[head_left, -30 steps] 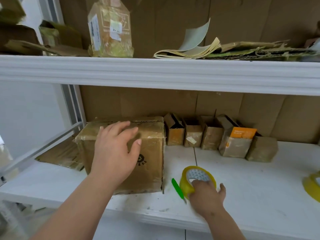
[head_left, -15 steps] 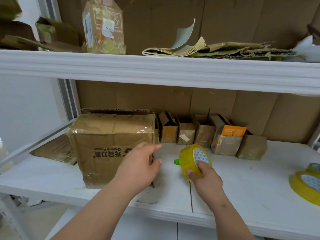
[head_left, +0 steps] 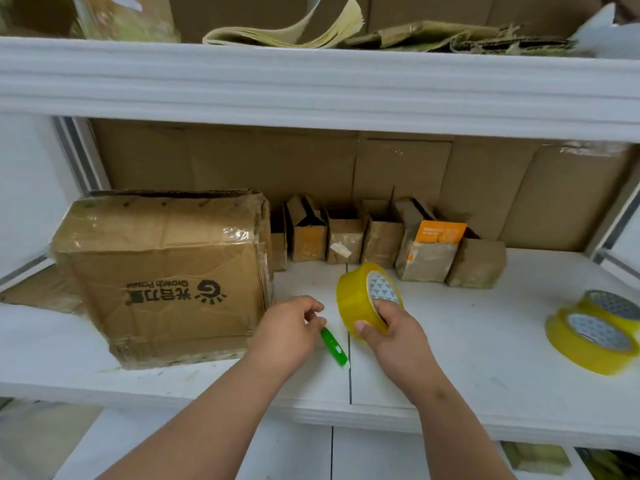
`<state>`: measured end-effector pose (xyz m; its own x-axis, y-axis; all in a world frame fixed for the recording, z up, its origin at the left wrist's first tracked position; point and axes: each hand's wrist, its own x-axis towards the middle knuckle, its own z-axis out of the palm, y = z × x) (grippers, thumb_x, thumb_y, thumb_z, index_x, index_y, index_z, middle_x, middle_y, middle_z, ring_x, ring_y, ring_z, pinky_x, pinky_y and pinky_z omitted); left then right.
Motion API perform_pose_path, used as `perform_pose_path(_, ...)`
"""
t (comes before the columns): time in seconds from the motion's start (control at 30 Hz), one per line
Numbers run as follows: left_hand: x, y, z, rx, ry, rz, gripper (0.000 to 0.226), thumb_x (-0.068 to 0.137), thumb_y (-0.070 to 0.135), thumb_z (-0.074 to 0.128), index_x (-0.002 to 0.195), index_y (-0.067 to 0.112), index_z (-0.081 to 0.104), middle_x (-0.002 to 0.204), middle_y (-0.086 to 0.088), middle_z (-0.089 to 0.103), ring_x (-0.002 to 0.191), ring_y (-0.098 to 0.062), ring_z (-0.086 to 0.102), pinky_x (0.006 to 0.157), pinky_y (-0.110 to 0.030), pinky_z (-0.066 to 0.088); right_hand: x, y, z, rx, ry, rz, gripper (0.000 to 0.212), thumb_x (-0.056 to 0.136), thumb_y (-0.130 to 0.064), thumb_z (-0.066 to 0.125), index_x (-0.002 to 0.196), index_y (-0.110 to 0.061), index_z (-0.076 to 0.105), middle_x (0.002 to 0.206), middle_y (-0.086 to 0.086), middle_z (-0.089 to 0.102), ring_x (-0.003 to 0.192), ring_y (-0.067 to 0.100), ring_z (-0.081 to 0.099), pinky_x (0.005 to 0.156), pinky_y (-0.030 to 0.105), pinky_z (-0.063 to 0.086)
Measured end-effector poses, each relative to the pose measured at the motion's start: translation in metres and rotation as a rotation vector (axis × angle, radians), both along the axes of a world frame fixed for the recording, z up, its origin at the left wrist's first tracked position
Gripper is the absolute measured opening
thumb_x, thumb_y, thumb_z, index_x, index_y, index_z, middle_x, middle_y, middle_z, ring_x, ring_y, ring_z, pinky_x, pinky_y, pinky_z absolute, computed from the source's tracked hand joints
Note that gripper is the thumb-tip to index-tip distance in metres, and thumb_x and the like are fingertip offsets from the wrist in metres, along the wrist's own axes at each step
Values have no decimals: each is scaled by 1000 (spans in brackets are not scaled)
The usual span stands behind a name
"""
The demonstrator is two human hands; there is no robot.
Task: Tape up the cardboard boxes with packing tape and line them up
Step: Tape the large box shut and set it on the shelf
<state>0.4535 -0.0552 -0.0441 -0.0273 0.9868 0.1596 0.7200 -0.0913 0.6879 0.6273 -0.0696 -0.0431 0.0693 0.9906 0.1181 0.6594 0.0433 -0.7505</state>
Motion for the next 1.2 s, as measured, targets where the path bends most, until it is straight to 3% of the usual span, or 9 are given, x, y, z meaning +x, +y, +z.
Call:
perform_pose_path(0.13, 4, 16, -11, -77, -7, 18, 33, 94, 9, 58, 125, 18, 66, 119, -3, 67, 100, -18, 63, 86, -19, 45, 9, 9, 0, 0, 29, -15, 38, 93, -35, 64, 128, -22, 60, 128, 2, 61, 118, 26, 54, 106, 48, 39)
perform_pose_path(0.23, 12, 18, -9, -213, -148, -85, 48, 98, 8, 52, 144, 23, 47, 150, 0, 43, 125, -20, 55, 103, -19, 41, 13, 14, 1, 15, 54, -10, 38, 93, -34, 65, 128, -22, 60, 127, 1, 61, 118, 26, 54, 106, 48, 39)
perform_pose_path(0.3, 16, 17, -3, -151, -168, -129, 49, 101, 11, 50, 148, 23, 41, 158, 4, 27, 131, -15, 48, 100, -12, 32, 15, 17, 2, 22, 42, 5, 33, 93, -33, 64, 124, -22, 61, 123, 0, 62, 115, 24, 55, 105, 48, 39)
perform_pose_path(0.43, 16, 15, 17, 68, -218, -149, 53, 97, 24, 59, 147, 28, 41, 145, 10, 37, 123, -5, 45, 106, -27, 41, 14, 19, 2, 34, 12, 51, 33, 93, -36, 64, 122, -22, 62, 123, -1, 62, 116, 22, 54, 104, 50, 40)
perform_pose_path(0.57, 8, 12, 36, 113, -201, -203, 62, 90, 23, 70, 144, 36, 42, 138, 14, 38, 126, -3, 41, 108, -26, 38, 6, 14, 5, 70, 7, 122, 25, 93, -33, 64, 116, -23, 64, 116, -6, 63, 114, 19, 53, 104, 47, 39)
perform_pose_path(0.8, -6, -4, 43, 271, -86, -139, 20, 88, 18, 72, 92, 35, 63, 117, 14, 60, 112, -5, 56, 102, -29, 44, -9, 6, 12, 119, -39, 182, 22, 92, -34, 64, 113, -27, 64, 114, -11, 61, 113, 16, 51, 105, 46, 37)
perform_pose_path(1.07, -21, -31, 64, 367, -33, -104, 33, 91, 19, 67, 72, 43, 54, 92, 17, 58, 91, -1, 56, 83, -27, 47, -17, -13, 30, 166, -102, 278, 10, 95, -43, 58, 91, -36, 51, 82, -23, 45, 107, 21, 42, 107, 44, 33)
perform_pose_path(1.13, -25, -40, 76, 376, 29, -92, 30, 93, 22, 64, 72, 41, 52, 86, 17, 55, 83, 0, 53, 75, -25, 43, -20, -19, 35, 153, -101, 307, 13, 94, -48, 56, 87, -41, 48, 81, -23, 43, 119, 32, 39, 99, 39, 37)
perform_pose_path(1.2, -31, -49, 89, 371, 91, -64, 25, 94, 26, 61, 74, 38, 52, 85, 16, 55, 80, -2, 52, 71, -26, 43, -22, -26, 42, 189, -60, 348, 20, 88, -60, 54, 86, -41, 49, 81, -17, 50, 113, 32, 47, 83, 36, 43)
